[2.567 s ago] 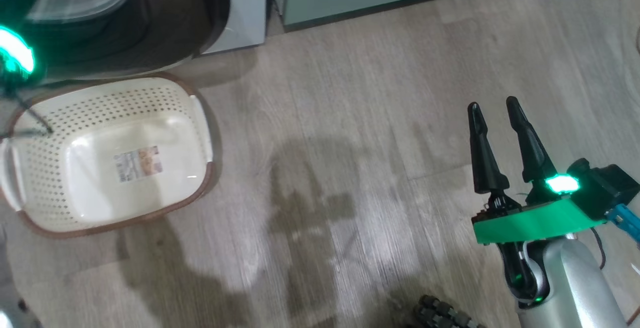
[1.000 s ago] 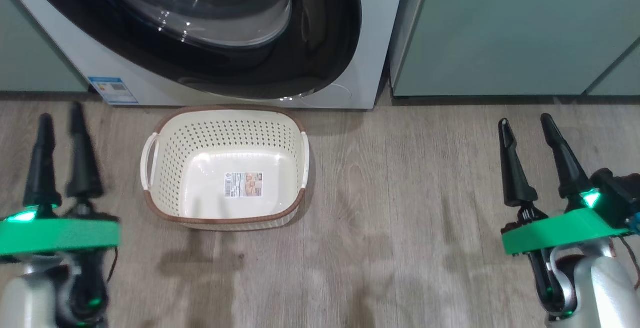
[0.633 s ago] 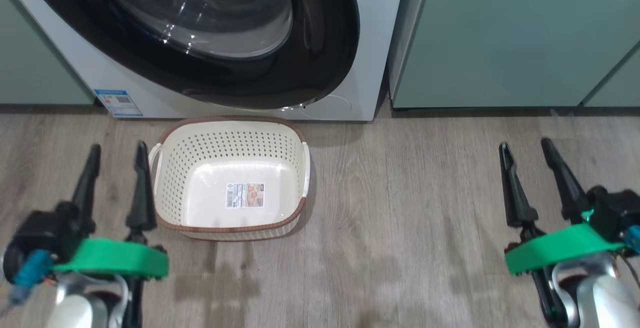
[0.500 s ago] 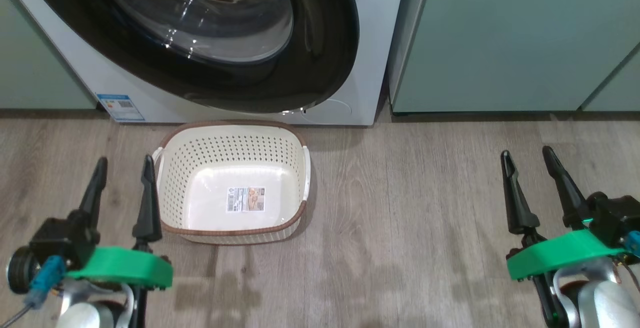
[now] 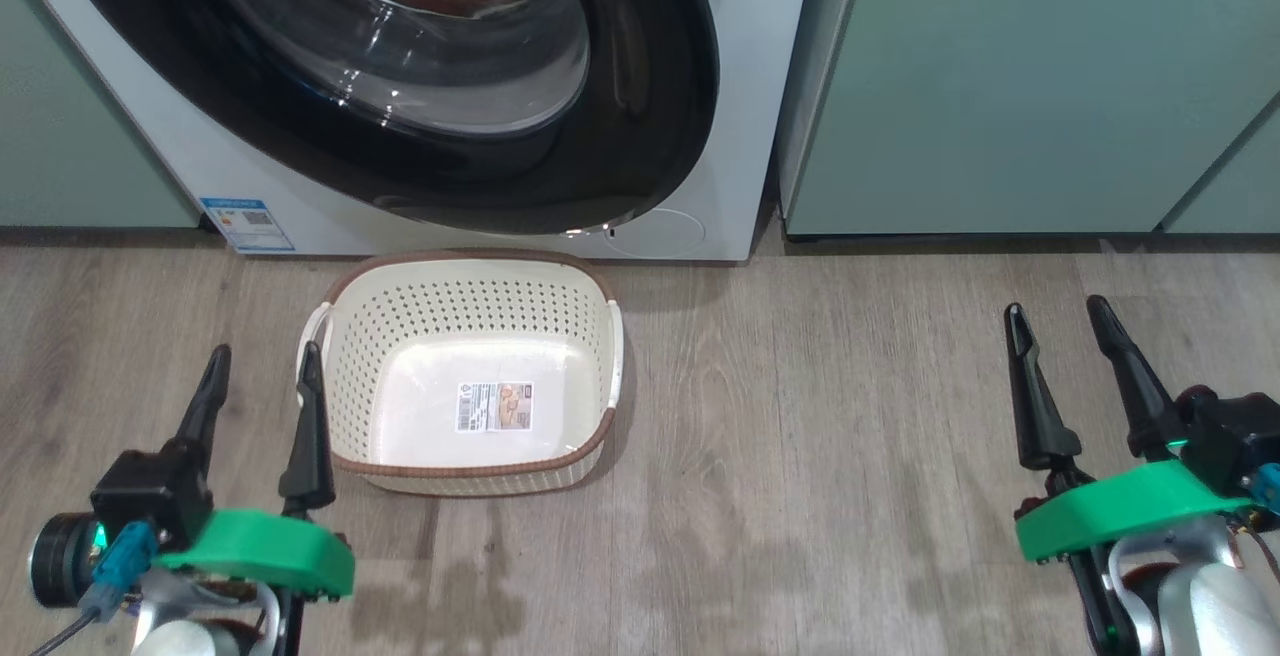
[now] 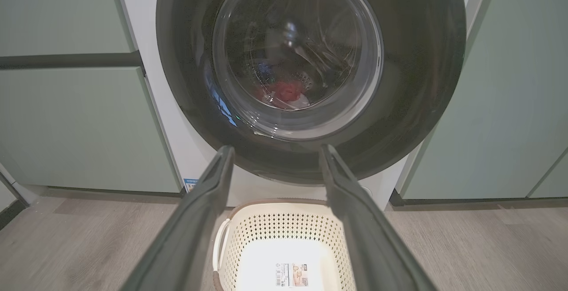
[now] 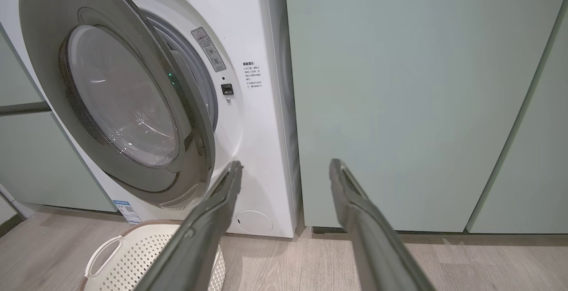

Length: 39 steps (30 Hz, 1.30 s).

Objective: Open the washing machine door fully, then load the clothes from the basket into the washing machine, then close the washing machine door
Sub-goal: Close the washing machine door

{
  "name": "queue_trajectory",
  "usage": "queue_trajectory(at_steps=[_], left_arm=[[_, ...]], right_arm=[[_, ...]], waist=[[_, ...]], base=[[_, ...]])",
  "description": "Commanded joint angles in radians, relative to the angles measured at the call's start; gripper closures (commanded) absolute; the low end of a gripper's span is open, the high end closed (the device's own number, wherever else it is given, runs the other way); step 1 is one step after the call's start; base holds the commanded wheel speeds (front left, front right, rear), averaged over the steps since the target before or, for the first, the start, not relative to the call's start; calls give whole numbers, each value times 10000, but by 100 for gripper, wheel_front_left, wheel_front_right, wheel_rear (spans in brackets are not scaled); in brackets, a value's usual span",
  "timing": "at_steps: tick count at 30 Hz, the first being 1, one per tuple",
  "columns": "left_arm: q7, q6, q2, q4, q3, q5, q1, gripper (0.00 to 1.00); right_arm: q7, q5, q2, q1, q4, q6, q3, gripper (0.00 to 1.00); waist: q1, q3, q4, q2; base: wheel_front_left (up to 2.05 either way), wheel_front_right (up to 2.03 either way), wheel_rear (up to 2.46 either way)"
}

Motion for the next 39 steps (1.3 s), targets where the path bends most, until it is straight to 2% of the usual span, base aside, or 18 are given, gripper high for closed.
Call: queue_trajectory(at_steps=[1, 24, 26, 27, 39], left_arm=[[3, 37, 227, -284, 326, 16, -281, 0], [45, 258, 263, -274, 223, -45, -280, 0], [52, 288, 278, -293, 222, -34, -285, 0], [55, 299, 282, -302, 218, -32, -289, 0], [47, 408, 258, -388, 180, -110, -385, 0]], right_arm=[[11, 13, -60, -90, -327, 0, 203, 0], [-67, 73, -60, -142, -294, 0, 221, 0], [-108, 134, -60, -144, -294, 0, 168, 62], [-130, 159, -60, -143, -289, 0, 135, 100], [-61, 184, -60, -307, -187, 0, 73, 100]], waist=[[0, 14, 12, 0], [0, 20, 57, 0], [0, 25, 64, 0], [0, 29, 72, 0], [0, 107, 276, 0]], base=[[0, 0, 0], [0, 0, 0], [0, 0, 0], [0, 0, 0], [0, 0, 0]])
